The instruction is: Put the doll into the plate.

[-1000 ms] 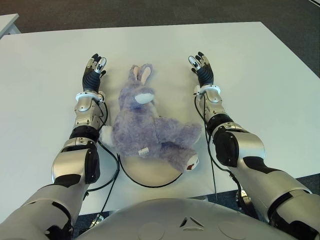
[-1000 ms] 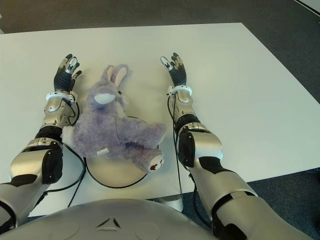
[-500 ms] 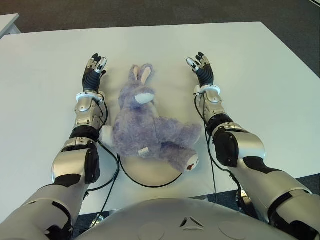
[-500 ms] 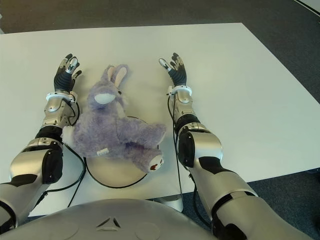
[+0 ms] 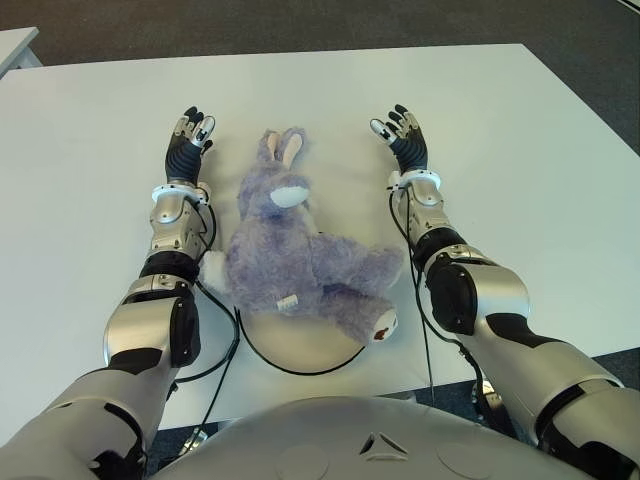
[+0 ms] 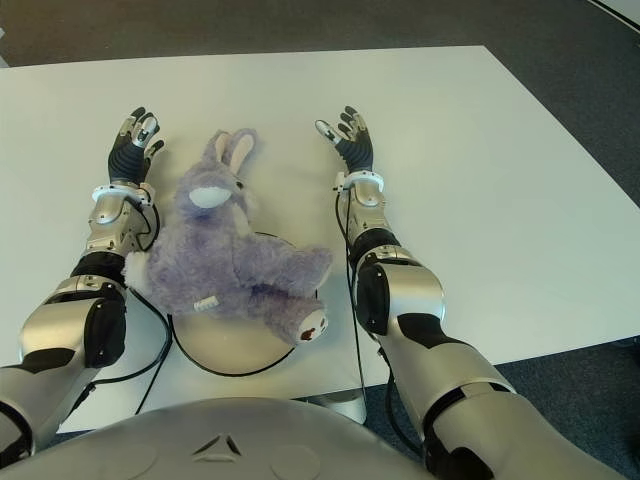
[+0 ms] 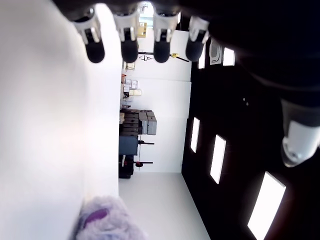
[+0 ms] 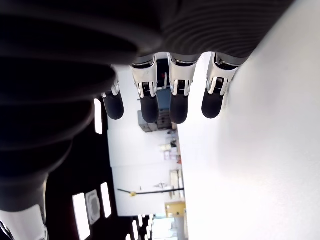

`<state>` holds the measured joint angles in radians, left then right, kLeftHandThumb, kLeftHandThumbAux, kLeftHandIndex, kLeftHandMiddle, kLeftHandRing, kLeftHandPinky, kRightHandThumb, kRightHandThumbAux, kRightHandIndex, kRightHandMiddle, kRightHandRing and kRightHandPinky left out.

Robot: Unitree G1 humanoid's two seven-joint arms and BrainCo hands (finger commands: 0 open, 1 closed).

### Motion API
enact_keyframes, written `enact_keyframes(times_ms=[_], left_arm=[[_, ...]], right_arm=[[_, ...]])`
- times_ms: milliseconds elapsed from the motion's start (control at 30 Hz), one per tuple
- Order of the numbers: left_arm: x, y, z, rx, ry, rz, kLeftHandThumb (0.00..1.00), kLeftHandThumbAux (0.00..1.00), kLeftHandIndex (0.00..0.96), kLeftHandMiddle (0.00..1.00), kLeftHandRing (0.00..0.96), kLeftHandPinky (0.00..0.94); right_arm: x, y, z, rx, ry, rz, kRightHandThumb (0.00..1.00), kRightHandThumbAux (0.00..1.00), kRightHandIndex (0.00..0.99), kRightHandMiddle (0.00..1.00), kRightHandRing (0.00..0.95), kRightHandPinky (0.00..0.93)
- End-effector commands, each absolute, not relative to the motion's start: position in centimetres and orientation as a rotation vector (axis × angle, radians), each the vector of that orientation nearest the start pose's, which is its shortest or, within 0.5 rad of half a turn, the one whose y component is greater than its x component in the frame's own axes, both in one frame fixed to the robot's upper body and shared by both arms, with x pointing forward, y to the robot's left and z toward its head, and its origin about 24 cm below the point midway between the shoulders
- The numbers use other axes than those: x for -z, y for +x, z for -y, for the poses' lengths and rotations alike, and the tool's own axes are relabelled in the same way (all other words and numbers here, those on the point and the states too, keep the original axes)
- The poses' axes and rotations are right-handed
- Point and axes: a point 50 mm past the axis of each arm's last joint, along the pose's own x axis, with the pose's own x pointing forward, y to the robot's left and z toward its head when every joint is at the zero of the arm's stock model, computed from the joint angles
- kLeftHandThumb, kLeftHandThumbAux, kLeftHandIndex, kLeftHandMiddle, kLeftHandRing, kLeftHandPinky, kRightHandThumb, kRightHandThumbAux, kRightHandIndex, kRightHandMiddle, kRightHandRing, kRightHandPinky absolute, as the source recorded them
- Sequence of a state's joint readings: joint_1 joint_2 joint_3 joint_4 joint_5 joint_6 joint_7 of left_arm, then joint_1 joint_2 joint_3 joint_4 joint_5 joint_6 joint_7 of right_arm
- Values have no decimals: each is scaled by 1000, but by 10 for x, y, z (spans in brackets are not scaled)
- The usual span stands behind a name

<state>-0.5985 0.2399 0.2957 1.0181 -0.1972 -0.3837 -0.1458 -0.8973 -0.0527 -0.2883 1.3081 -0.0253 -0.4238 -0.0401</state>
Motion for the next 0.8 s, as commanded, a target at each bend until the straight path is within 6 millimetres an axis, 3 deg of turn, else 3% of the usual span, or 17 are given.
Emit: enact_keyframes(times_ms=[33,800], left_arm=[[-7,324,-232,-145,-137,-108,30,519,0,24,0,0],[-6,324,-232,-141,-132,-111,43,524,0,16,0,0]], right_arm=[[-33,368,138,54,87,-139,0,705,97,124,105,93],[-33,367,138,42,87,-122,0,728,126,167,145,130]])
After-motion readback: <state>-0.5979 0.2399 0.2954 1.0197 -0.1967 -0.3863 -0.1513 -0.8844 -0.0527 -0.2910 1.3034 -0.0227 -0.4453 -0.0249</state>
